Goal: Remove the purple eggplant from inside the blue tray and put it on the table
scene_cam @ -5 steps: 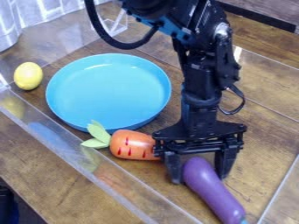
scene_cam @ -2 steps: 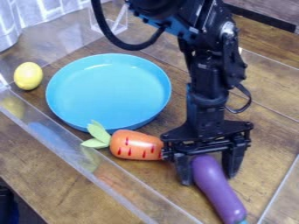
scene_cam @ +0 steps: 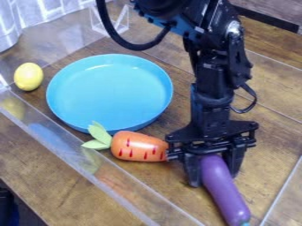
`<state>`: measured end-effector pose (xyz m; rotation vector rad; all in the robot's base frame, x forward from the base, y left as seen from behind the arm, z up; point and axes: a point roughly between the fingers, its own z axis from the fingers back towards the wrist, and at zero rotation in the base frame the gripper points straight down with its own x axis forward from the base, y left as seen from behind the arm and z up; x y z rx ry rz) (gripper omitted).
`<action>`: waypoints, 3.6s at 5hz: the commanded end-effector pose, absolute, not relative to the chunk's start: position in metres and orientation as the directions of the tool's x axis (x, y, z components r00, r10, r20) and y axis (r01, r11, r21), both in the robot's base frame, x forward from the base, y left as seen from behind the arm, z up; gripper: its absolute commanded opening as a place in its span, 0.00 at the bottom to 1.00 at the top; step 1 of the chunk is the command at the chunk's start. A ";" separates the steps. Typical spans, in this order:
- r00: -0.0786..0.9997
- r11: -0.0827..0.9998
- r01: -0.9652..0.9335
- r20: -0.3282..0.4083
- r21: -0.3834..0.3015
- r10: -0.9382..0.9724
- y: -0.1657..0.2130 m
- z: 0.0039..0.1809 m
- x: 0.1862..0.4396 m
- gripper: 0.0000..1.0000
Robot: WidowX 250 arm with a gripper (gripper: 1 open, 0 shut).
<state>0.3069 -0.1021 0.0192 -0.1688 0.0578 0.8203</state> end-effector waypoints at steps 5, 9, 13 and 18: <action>0.647 0.643 -0.763 -0.086 -0.073 0.758 -0.099 0.018 0.293 0.00; 0.617 0.615 -0.787 -0.060 -0.051 0.785 -0.095 0.019 0.294 0.00; 0.619 0.617 -0.785 -0.028 -0.061 0.785 -0.093 0.022 0.305 1.00; 0.623 0.620 -0.781 -0.025 -0.079 0.782 -0.088 0.027 0.315 1.00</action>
